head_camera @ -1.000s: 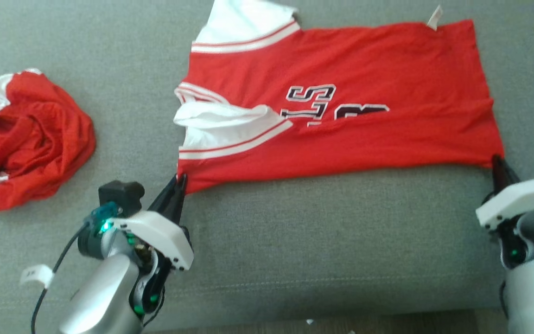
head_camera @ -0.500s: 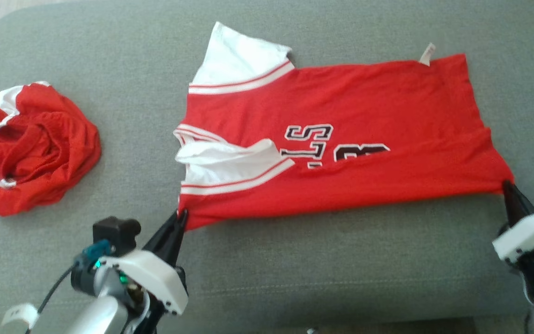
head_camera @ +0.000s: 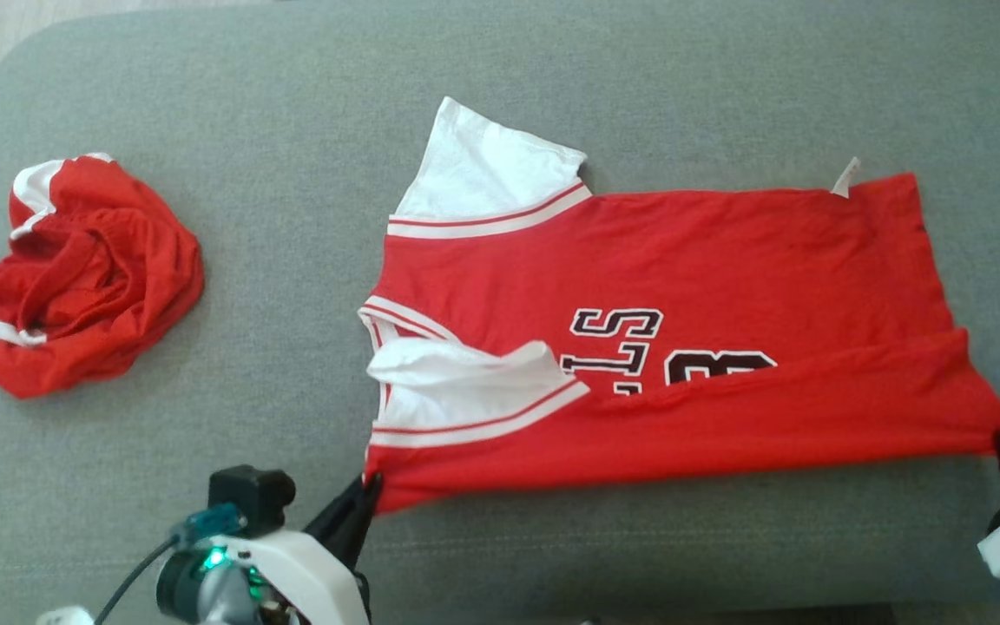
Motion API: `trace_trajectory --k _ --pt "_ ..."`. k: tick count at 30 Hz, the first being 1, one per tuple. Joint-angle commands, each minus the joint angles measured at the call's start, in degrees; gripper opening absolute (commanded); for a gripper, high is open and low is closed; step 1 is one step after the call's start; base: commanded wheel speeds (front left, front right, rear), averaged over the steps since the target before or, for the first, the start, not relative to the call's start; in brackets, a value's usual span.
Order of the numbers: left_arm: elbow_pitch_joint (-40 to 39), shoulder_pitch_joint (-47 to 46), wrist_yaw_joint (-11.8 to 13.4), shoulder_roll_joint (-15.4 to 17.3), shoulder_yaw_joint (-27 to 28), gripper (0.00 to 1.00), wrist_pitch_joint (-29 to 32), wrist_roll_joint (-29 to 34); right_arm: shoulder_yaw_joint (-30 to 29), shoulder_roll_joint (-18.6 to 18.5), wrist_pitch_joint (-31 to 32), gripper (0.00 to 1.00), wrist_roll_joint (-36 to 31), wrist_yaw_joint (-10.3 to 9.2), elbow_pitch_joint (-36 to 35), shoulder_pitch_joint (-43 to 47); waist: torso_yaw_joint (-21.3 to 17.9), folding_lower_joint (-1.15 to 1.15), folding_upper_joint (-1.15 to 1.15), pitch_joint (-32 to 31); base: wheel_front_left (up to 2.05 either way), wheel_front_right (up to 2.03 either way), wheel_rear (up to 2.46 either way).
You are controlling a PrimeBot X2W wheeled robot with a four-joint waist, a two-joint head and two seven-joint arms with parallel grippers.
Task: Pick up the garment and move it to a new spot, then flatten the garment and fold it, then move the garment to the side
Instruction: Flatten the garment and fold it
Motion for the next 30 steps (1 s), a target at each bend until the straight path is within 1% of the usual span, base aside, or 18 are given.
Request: trace_trajectory --k 1,2,3,4,6,10,12,14,16,20,24,26,30 --pt "-1.33 -1.61 0.39 1.72 1.8 0.0 1.16 -0.71 -0.57 -0.41 0.78 0.11 -1.54 0.36 -2.43 -0.32 0.02 0.0 0.0 0.19 0.0 0.0 0.0" --pt "-0.95 -1.62 0.47 1.6 1.54 0.0 2.07 -1.05 -1.51 0.22 1.01 1.0 -2.63 0.36 -2.64 -0.44 0.01 0.0 0.0 0.25 0.0 0.0 0.0" --pt "-0.5 -1.71 0.55 1.55 1.18 0.17 3.1 -1.26 -2.26 0.76 0.8 1.0 -3.96 0.36 -3.0 -0.71 -0.01 0.0 0.0 0.3 0.0 0.0 0.0" --pt "-0.02 -2.15 0.88 1.59 0.53 1.0 4.5 -1.0 -3.23 1.82 0.33 1.0 -6.15 0.36 -3.8 -1.3 -0.08 0.0 0.0 0.33 0.0 0.0 0.0" --pt "-0.3 -2.57 1.33 1.46 0.43 1.0 5.28 -1.02 -4.11 2.67 -0.68 1.0 -7.84 0.36 -5.09 -2.02 -0.22 0.0 0.0 0.37 0.0 0.0 0.0" --pt "-3.34 -4.67 2.54 2.61 1.93 1.0 5.7 -0.31 -4.59 4.0 -3.51 1.0 -11.24 0.36 -8.89 -3.43 -0.65 0.0 0.0 1.06 0.0 0.0 0.0" --pt "-5.67 -7.38 2.77 2.94 3.64 1.0 4.83 0.05 -3.87 4.97 -5.35 1.0 -11.79 0.36 -11.18 -4.3 -0.73 0.0 0.0 1.78 0.0 0.0 0.0" --pt "-6.97 -11.45 2.29 3.55 4.84 1.0 4.55 0.98 -2.8 5.83 -7.26 1.0 -11.91 0.36 -13.11 -5.26 -0.81 0.0 0.0 2.83 0.0 0.0 0.0" --pt "-7.12 -16.65 1.04 3.98 5.36 1.0 5.42 1.69 -1.61 6.46 -8.69 1.0 -12.15 0.36 -14.46 -6.32 -1.02 0.0 0.0 4.2 0.0 0.0 0.0" --pt "-3.18 -29.08 -3.17 4.32 5.49 1.0 9.31 1.92 1.39 7.0 -9.93 1.0 -12.47 0.36 -15.95 -8.85 -2.15 0.0 0.0 7.59 0.0 0.0 0.0" --pt "4.28 -40.96 -8.09 3.57 4.96 1.0 14.87 0.14 4.32 7.34 -10.43 1.0 -12.42 0.36 -16.59 -11.61 -4.14 0.0 0.0 11.25 0.0 0.0 0.0" --pt "8.5 -46.35 -10.04 3.54 4.6 1.0 16.99 0.22 5.59 7.39 -10.74 1.0 -12.15 0.36 -16.81 -12.85 -5.27 0.0 0.0 12.87 0.0 0.0 0.0" --pt "16.68 -54.87 -12.56 3.4 3.72 1.0 20.32 0.67 7.8 7.31 -11.45 1.0 -11.38 0.36 -16.85 -14.97 -7.76 0.0 0.0 15.9 0.0 0.0 0.0"
